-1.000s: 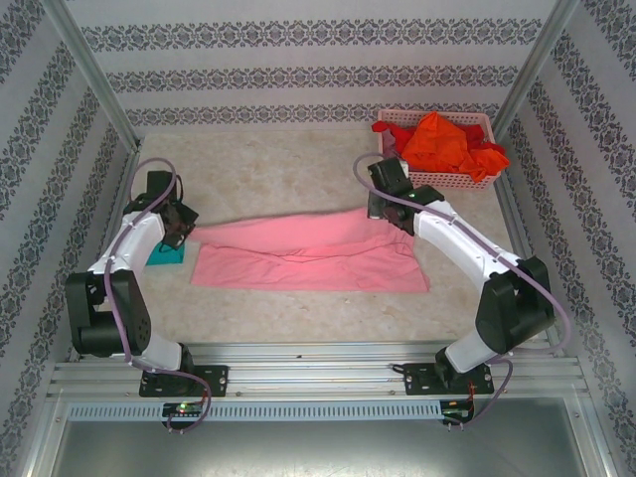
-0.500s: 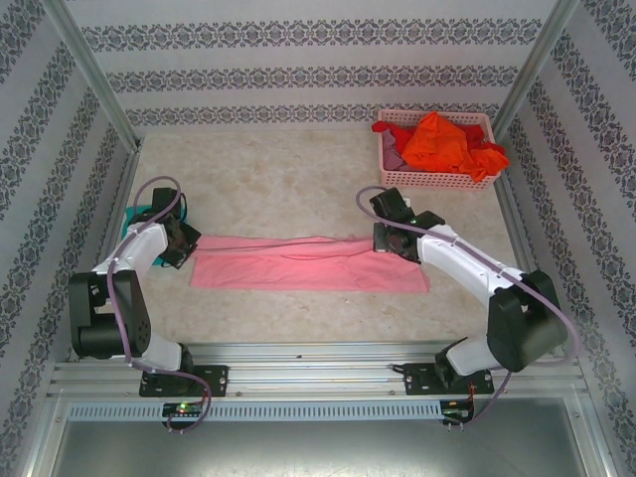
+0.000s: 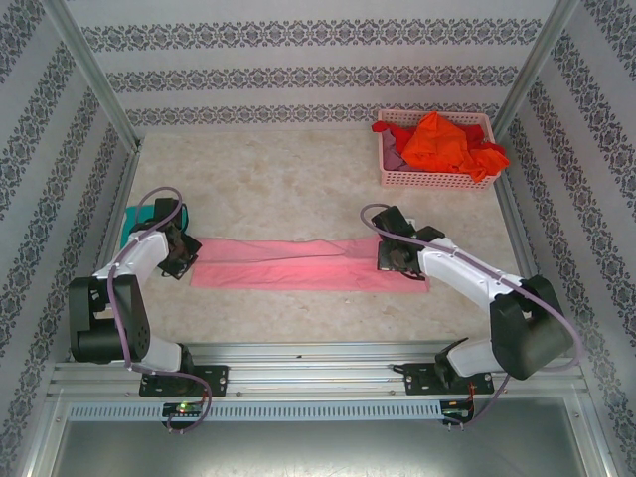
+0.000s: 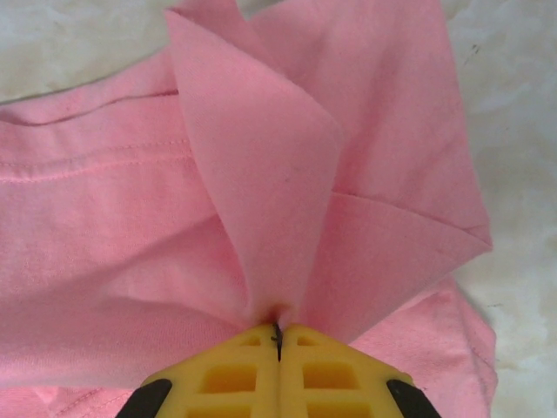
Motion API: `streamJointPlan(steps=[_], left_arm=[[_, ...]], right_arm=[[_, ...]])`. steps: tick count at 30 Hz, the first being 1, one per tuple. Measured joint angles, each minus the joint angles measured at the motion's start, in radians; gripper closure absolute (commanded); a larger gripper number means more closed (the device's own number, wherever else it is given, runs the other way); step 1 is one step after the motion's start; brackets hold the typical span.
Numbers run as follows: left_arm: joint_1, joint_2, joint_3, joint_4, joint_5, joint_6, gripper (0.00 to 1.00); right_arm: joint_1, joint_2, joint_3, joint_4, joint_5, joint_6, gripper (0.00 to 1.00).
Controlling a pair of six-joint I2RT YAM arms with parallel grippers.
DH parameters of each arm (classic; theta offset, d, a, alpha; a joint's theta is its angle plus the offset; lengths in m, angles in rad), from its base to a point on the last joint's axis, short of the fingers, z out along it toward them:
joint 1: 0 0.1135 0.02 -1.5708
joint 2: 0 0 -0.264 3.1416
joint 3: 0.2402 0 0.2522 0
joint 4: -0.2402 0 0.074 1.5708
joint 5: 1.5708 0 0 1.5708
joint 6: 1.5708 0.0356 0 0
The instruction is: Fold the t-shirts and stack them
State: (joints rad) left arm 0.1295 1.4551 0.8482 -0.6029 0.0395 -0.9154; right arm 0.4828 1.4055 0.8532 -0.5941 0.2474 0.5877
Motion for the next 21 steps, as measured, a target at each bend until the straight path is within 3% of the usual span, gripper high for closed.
streamJointPlan(steps=[5,7,9,12,17,21], left_arm=[[0.006,0.029,-0.018,0.008,-0.008,0.0,1.0],[0.008,0.042,-0.02,0.01,-0.008,0.0,0.94],[0.01,0.053,-0.02,0.014,-0.011,-0.001,0.9],[0.01,0.055,-0.02,0.014,-0.018,0.0,0.73],[0.009,0.034,-0.017,0.012,-0.038,0.006,0.39],[-0.024,0.025,0.024,0.013,-0.045,0.012,0.35]], right_arm=[[0.013,0.026,-0.003,0.011,-0.005,0.016,0.97],[0.017,0.026,-0.01,0.013,-0.009,0.02,0.86],[0.018,0.025,-0.011,0.011,-0.014,0.026,0.67],[0.019,-0.017,-0.023,0.017,-0.02,0.021,0.48],[0.01,-0.163,-0.045,0.056,-0.013,0.011,0.44],[-0.073,-0.137,-0.028,0.1,-0.027,0.008,0.48]])
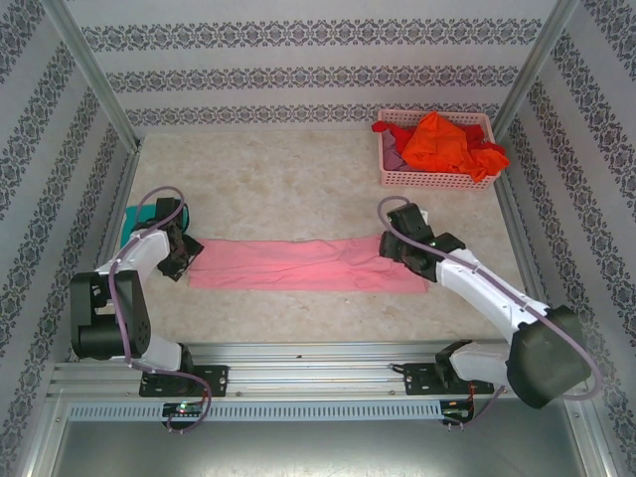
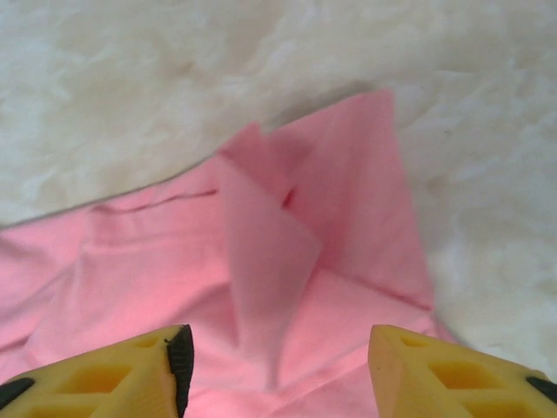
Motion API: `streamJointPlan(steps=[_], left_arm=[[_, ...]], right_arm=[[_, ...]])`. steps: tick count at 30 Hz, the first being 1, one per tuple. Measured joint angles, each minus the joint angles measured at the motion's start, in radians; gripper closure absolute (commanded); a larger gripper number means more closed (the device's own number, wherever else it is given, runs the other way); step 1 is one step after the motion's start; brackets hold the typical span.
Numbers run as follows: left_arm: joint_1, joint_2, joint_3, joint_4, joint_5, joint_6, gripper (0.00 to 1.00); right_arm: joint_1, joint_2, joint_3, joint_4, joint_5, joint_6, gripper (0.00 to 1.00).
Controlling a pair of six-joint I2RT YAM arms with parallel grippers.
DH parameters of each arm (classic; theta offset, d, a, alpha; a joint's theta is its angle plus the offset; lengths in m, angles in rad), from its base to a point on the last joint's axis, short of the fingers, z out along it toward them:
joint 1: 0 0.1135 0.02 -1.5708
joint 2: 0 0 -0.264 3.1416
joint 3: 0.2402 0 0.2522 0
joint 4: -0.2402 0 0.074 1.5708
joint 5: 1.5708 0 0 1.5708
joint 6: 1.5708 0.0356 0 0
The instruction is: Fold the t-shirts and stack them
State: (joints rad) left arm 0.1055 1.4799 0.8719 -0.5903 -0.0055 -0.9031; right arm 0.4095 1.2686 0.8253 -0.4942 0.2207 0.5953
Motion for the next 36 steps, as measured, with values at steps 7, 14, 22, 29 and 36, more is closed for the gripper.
streamJointPlan(steps=[7,14,22,29,36], left_arm=[[-0.121,0.061,0.058,0.041,0.028,-0.025,0.52],[-0.13,0.142,0.055,0.061,0.054,-0.047,0.68],[-0.13,0.142,0.055,0.068,0.054,-0.047,0.7],[-0.13,0.144,0.055,0.068,0.053,-0.046,0.7],[-0.13,0.153,0.055,0.069,0.054,-0.046,0.68]], right_arm=[[-0.051,0.247,0.153,-0.003,-0.014,-0.04,0.58],[-0.051,0.315,0.185,-0.011,-0.031,-0.066,1.0],[-0.042,0.121,0.061,-0.071,-0.032,-0.037,1.0],[-0.032,-0.039,-0.046,-0.125,-0.052,0.017,0.57],[-0.034,0.094,0.041,-0.072,-0.068,-0.003,0.5]])
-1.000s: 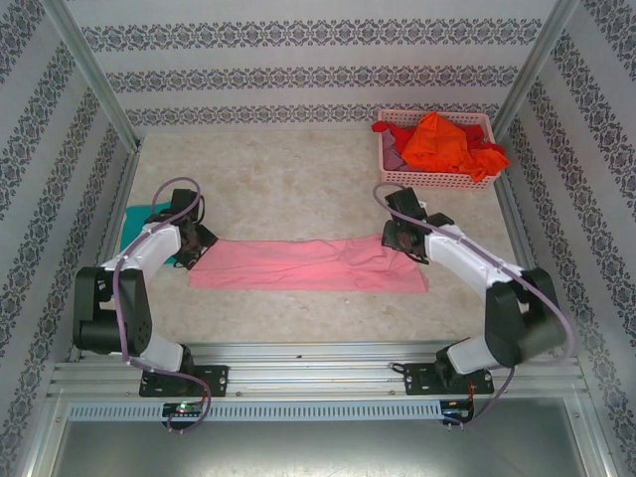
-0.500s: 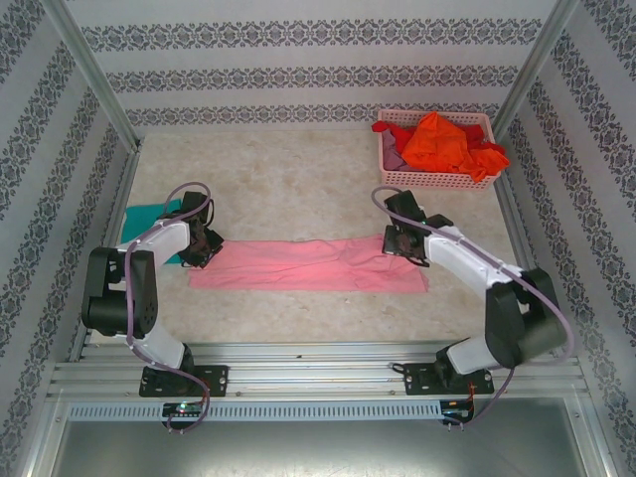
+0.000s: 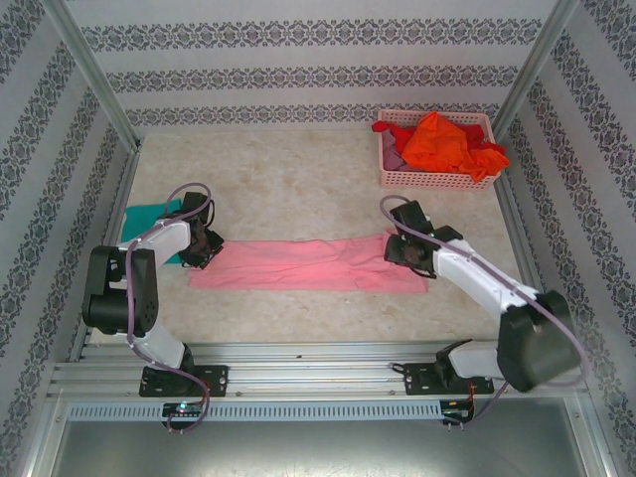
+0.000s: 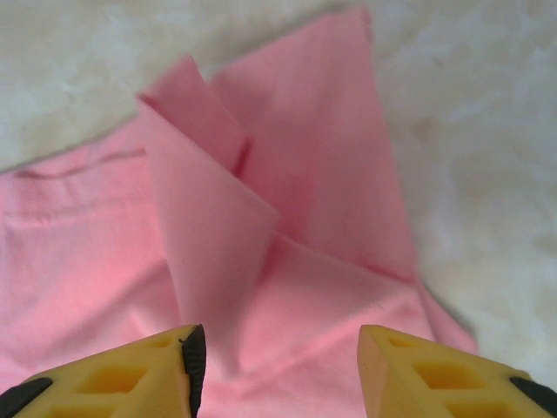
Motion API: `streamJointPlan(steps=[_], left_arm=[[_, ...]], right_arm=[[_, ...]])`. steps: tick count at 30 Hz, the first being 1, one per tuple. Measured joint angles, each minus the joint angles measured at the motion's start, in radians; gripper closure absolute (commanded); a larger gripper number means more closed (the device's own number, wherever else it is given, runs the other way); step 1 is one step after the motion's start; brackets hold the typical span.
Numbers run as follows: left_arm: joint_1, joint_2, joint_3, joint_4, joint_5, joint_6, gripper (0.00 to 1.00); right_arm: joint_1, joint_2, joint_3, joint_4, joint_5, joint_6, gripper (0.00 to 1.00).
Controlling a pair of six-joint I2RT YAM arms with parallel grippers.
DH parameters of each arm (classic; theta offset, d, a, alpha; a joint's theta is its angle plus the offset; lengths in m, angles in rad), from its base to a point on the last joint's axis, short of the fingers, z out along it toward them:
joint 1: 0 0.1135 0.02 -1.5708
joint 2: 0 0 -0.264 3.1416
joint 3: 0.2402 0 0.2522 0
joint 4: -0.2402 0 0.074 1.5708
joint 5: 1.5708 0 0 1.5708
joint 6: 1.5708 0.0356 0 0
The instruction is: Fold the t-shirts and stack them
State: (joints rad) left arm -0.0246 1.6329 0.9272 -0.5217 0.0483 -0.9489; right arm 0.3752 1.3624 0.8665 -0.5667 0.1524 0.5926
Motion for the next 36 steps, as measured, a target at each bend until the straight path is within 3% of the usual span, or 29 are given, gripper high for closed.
streamJointPlan(steps=[5,10,21,22,24,25,26,30,36], left_arm=[[0.0,0.0,0.0,0.0,0.0,0.0,0.68],[0.0,0.0,0.0,0.004,0.001,0.0,0.67],[0.0,0.0,0.0,0.011,0.001,0.0,0.66],[0.0,0.0,0.0,0.011,0.001,0.0,0.66],[0.0,0.0,0.0,0.011,0.001,0.0,0.66],[0.0,0.0,0.0,0.011,0.001,0.0,0.66],[0.0,0.0,0.0,0.011,0.001,0.0,0.66],[0.0,0.0,0.0,0.011,0.005,0.0,0.66],[0.0,0.0,0.0,0.013,0.009,0.0,0.66]], right_arm=[[-0.011,0.168,0.102,0.064,-0.005,-0.036,0.61],[-0.03,0.226,0.115,0.08,-0.02,-0.06,1.0],[-0.007,-0.094,-0.074,0.017,-0.019,0.02,1.0],[-0.004,-0.114,-0.092,0.009,-0.02,0.031,0.91],[-0.004,-0.134,-0.115,0.002,-0.028,0.046,0.61],[-0.005,-0.134,-0.118,0.003,-0.032,0.053,0.52],[-0.005,-0.128,-0.118,0.008,-0.038,0.053,0.51],[-0.016,-0.025,-0.062,0.039,-0.043,0.046,0.51],[-0.06,0.18,0.064,0.112,-0.055,0.005,0.68]])
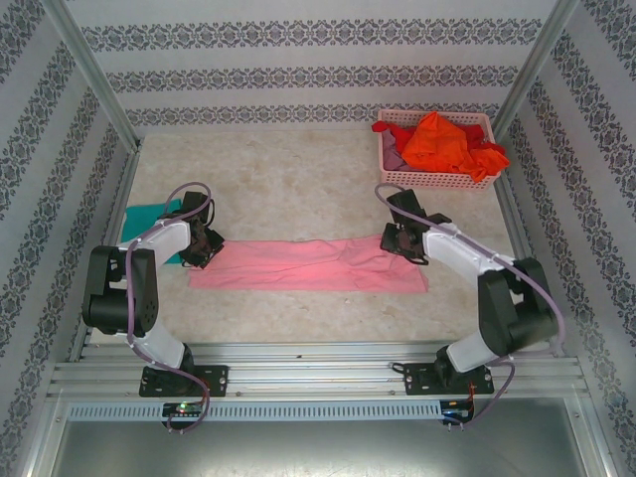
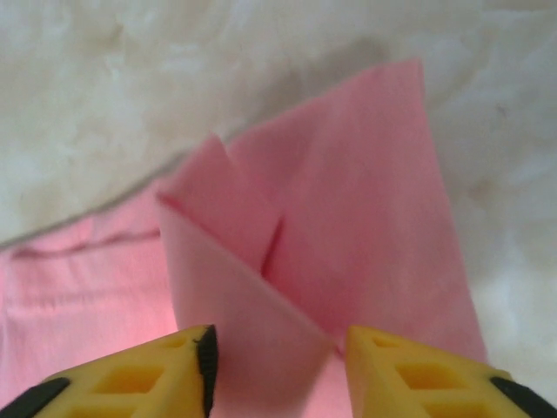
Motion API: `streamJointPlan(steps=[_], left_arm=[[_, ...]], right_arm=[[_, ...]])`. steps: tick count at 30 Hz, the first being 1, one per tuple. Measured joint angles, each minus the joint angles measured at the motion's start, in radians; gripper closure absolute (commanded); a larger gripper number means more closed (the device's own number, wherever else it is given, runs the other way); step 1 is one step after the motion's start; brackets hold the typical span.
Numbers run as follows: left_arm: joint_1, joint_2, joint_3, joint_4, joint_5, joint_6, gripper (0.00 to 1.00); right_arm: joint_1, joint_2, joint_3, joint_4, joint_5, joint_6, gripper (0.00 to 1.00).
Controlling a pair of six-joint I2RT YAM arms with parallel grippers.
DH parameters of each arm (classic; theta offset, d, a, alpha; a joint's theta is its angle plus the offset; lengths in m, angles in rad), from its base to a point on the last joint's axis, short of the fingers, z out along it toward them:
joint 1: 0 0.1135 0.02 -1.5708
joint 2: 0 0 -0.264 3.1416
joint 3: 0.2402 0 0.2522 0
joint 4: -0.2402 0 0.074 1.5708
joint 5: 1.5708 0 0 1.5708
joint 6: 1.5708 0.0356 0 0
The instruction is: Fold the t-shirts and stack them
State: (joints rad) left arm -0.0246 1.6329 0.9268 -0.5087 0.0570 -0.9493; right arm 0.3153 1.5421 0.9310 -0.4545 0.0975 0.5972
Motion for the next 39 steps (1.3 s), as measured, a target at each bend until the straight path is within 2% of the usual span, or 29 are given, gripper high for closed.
streamJointPlan(steps=[4,8,17,22,23,26,32,36,39], left_arm=[[0.0,0.0,0.0,0.002,0.0,0.0,0.66],[0.0,0.0,0.0,0.002,0.0,0.0,0.66],[0.0,0.0,0.0,0.002,0.007,0.0,0.66],[0.0,0.006,0.0,0.003,0.012,0.0,0.66],[0.0,0.01,0.0,0.004,0.013,0.0,0.66],[0.0,0.013,0.0,0.005,0.014,0.0,0.66],[0.0,0.013,0.0,0.005,0.014,0.0,0.66],[0.0,0.013,0.0,0.005,0.016,0.0,0.64],[-0.006,0.012,0.002,0.005,0.021,0.0,0.63]], right_arm=[[-0.006,0.051,0.019,0.015,-0.013,-0.023,1.0],[-0.005,0.0,-0.018,0.018,-0.023,-0.024,1.0],[0.03,-0.276,-0.182,-0.046,-0.016,0.062,1.0],[0.034,-0.285,-0.246,-0.08,-0.017,0.112,1.0],[0.034,-0.27,-0.25,-0.084,-0.017,0.116,0.99],[0.034,-0.216,-0.251,-0.083,-0.021,0.13,0.72],[0.036,-0.255,-0.234,-0.098,0.001,0.116,0.46],[0.038,-0.301,-0.172,-0.104,0.029,0.084,0.45],[0.054,-0.253,-0.114,-0.087,0.032,0.073,0.52]])
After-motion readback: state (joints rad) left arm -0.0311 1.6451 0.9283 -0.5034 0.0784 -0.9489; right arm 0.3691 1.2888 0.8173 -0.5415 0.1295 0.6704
